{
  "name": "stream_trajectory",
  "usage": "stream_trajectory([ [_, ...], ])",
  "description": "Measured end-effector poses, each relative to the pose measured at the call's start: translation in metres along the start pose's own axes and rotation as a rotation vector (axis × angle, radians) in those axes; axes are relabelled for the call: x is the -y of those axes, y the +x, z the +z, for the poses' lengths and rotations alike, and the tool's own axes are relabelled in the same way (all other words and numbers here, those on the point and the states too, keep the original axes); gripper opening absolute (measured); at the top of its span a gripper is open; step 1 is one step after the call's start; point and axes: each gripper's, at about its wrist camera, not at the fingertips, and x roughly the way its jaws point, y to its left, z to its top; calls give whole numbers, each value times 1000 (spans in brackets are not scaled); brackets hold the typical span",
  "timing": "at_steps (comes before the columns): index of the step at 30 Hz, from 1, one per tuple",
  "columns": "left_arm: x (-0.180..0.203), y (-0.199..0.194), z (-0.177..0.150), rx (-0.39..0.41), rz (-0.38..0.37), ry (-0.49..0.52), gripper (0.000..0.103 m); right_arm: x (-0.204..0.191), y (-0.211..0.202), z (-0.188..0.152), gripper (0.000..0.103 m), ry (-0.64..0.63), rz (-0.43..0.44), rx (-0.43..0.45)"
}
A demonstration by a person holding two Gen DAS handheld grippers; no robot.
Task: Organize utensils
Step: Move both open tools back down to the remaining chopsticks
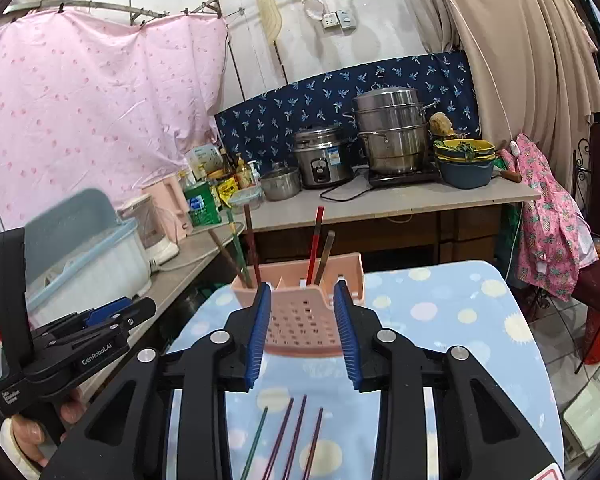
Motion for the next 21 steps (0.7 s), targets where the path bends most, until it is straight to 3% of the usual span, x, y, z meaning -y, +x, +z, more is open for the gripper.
stream_trajectory([
  [8,-9,-19,-55,-55,26,-10,37,-5,-28,-57,34,-10,-22,-80],
  [21,-22,-26,-136,-198,41,-40,38,1,-31,-164,34,54,-68,-293],
])
